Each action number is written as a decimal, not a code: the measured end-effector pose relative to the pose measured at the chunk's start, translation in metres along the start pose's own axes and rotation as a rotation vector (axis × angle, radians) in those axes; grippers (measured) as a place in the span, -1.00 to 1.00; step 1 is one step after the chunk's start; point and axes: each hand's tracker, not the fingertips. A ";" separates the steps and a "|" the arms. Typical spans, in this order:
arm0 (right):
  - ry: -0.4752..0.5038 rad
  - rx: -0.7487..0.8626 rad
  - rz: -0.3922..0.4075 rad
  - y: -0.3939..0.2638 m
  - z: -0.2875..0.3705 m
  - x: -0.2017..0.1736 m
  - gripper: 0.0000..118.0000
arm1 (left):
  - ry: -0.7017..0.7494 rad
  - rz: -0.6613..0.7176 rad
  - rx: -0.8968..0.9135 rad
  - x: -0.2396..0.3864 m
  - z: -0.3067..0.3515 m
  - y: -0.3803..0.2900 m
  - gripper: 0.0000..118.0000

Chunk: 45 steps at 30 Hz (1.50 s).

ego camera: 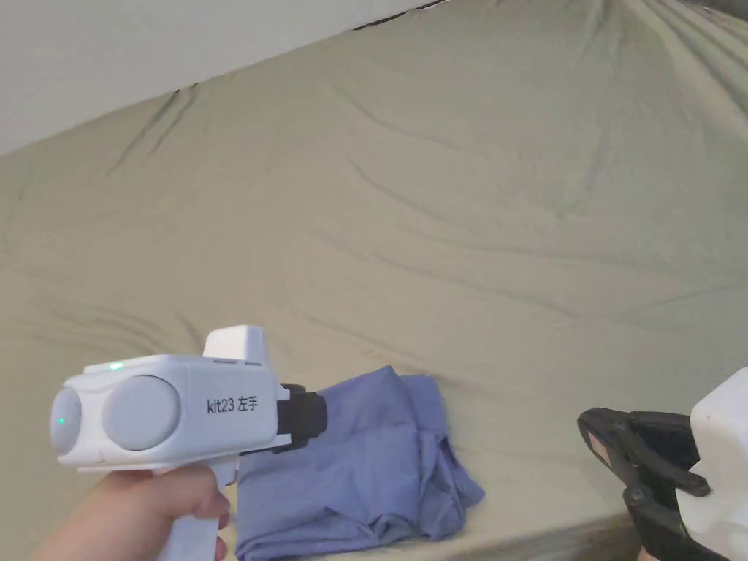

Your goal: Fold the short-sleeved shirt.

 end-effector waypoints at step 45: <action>0.342 -0.381 -0.443 -0.014 -0.256 0.020 -1.00 | -0.226 0.228 -0.103 -0.225 0.055 -0.035 0.12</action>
